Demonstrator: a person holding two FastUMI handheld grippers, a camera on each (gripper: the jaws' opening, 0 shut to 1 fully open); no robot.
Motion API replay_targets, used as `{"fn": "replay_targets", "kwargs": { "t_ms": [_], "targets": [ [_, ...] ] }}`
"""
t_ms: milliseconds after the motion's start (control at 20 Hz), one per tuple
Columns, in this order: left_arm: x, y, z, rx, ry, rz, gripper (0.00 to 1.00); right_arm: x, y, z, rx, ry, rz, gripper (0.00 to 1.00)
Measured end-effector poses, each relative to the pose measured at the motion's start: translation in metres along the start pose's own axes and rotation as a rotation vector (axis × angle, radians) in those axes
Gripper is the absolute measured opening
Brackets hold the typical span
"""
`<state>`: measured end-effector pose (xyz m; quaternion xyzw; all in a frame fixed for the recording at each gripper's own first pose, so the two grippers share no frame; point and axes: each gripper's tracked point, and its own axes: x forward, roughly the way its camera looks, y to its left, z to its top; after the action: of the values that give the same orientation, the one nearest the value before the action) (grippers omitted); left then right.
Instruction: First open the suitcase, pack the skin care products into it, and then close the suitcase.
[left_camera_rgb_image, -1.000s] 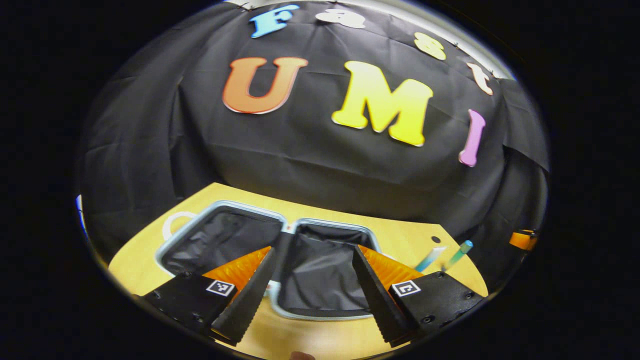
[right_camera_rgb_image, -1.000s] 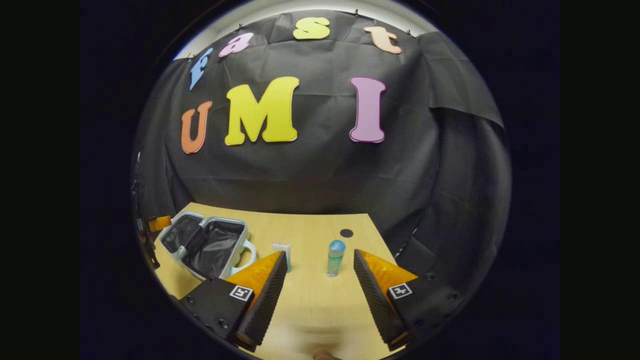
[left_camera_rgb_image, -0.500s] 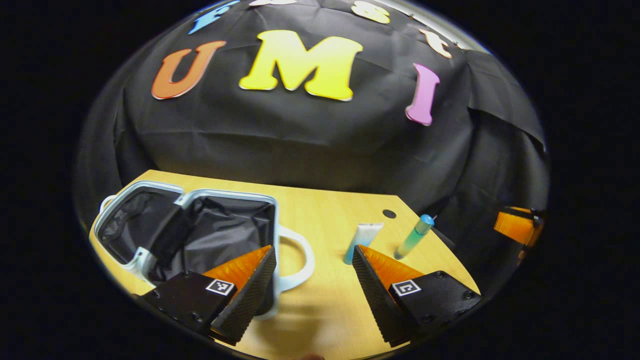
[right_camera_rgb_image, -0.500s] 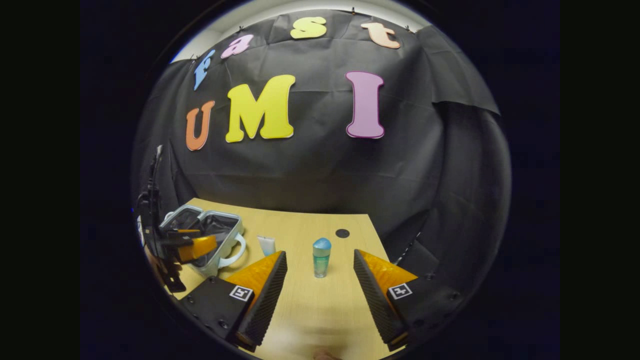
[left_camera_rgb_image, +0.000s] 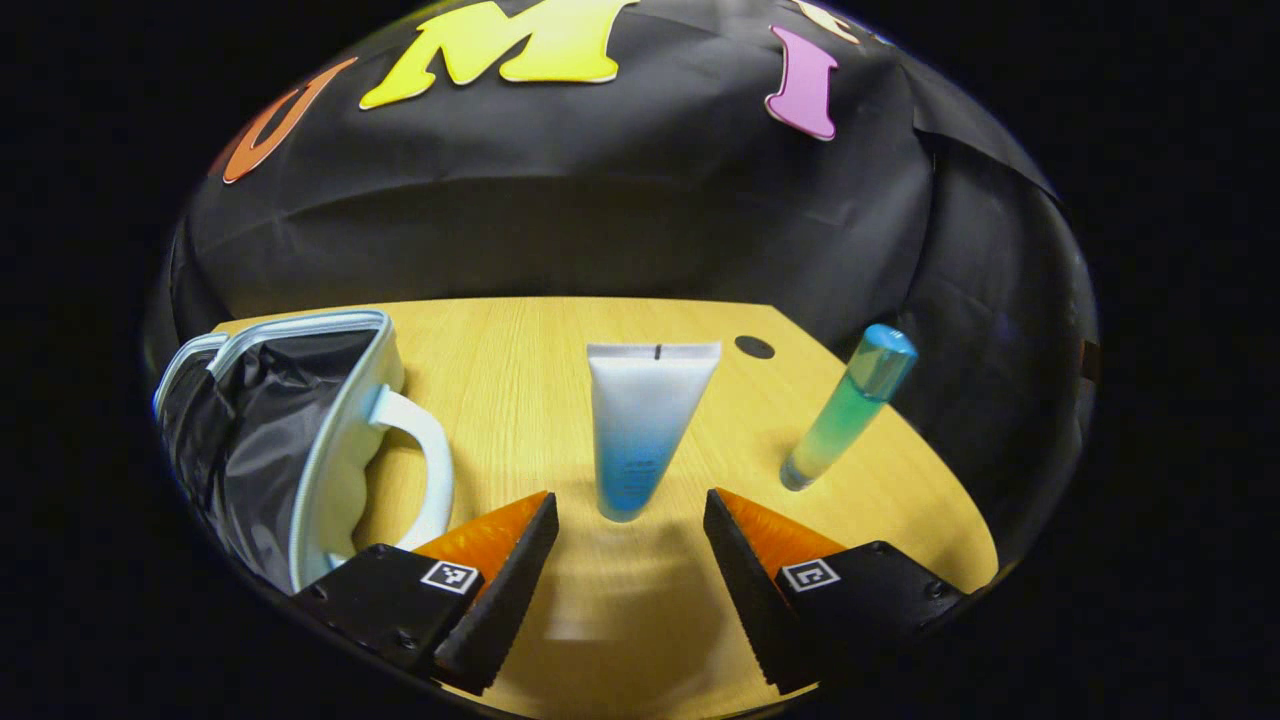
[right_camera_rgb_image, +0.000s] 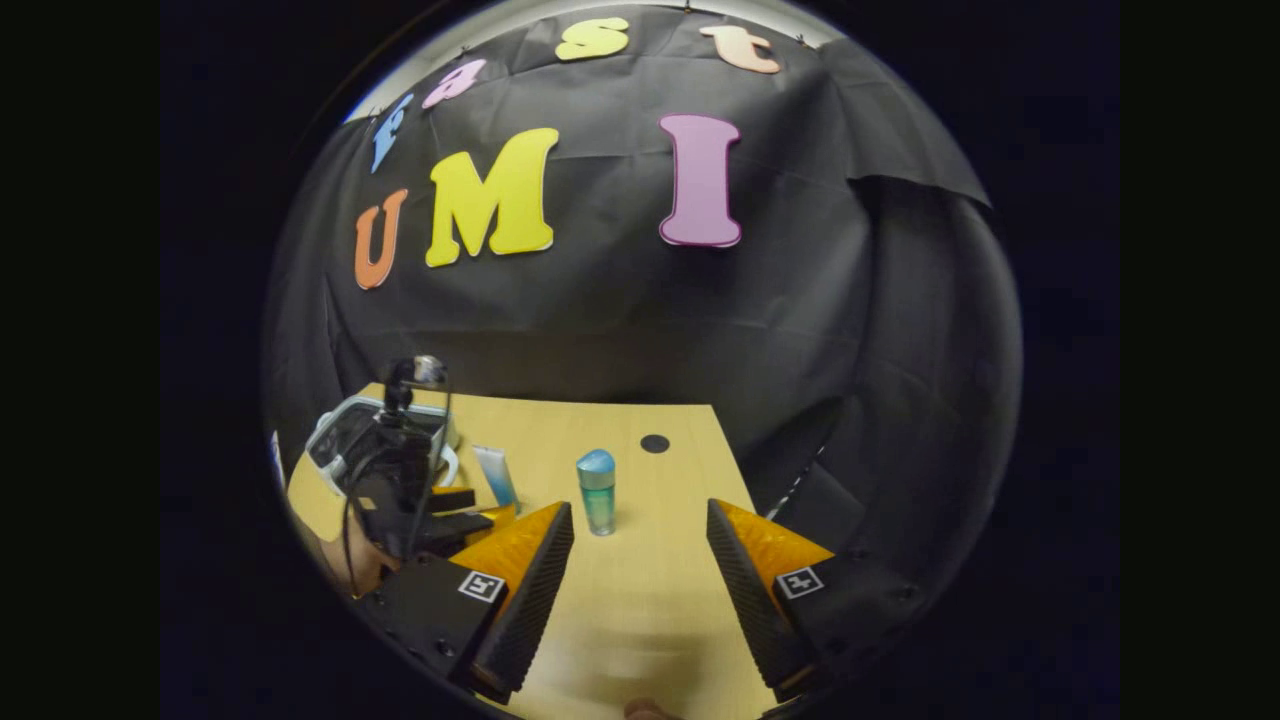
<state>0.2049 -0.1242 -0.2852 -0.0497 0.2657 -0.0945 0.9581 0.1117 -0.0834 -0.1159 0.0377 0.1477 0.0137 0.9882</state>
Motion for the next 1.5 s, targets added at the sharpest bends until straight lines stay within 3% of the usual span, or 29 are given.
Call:
{"fn": "replay_targets", "kwargs": {
  "t_ms": [250, 300, 350, 400, 450, 550, 800, 1050, 1500],
  "targets": [
    [0.034, 0.0, 0.004, -0.004, -0.01, 0.009, 0.87, 0.0, -0.009, -0.018, -0.025, 0.034, -0.019, 0.79],
    [0.038, 0.0, 0.006, 0.004, -0.012, 0.005, 0.8, 0.001, -0.011, -0.021, -0.031, 0.042, -0.026, 0.8],
    [0.04, -0.002, 0.008, 0.004, -0.017, 0.003, 0.84, 0.001, -0.012, -0.023, -0.032, 0.048, -0.027, 0.8],
    [0.043, -0.007, 0.01, -0.002, -0.017, -0.013, 0.64, 0.002, -0.013, -0.023, -0.031, 0.052, -0.028, 0.8],
    [0.04, -0.005, 0.012, 0.005, -0.014, -0.005, 0.67, 0.002, -0.013, -0.023, -0.033, 0.053, -0.03, 0.79],
    [0.038, -0.009, 0.009, -0.003, 0.0, -0.024, 0.49, 0.003, -0.013, -0.023, -0.038, 0.054, -0.033, 0.79],
    [0.0, -0.021, 0.028, -0.007, -0.017, -0.069, 0.45, 0.013, -0.005, -0.021, -0.042, 0.052, -0.022, 0.79],
    [-0.069, -0.015, 0.047, 0.039, -0.038, -0.09, 0.45, 0.053, 0.018, -0.023, -0.004, 0.056, 0.025, 0.79],
    [-0.177, 0.072, 0.03, -0.053, -0.01, 0.067, 0.45, 0.156, 0.051, -0.061, 0.01, 0.149, -0.021, 0.81]
  ]
}}
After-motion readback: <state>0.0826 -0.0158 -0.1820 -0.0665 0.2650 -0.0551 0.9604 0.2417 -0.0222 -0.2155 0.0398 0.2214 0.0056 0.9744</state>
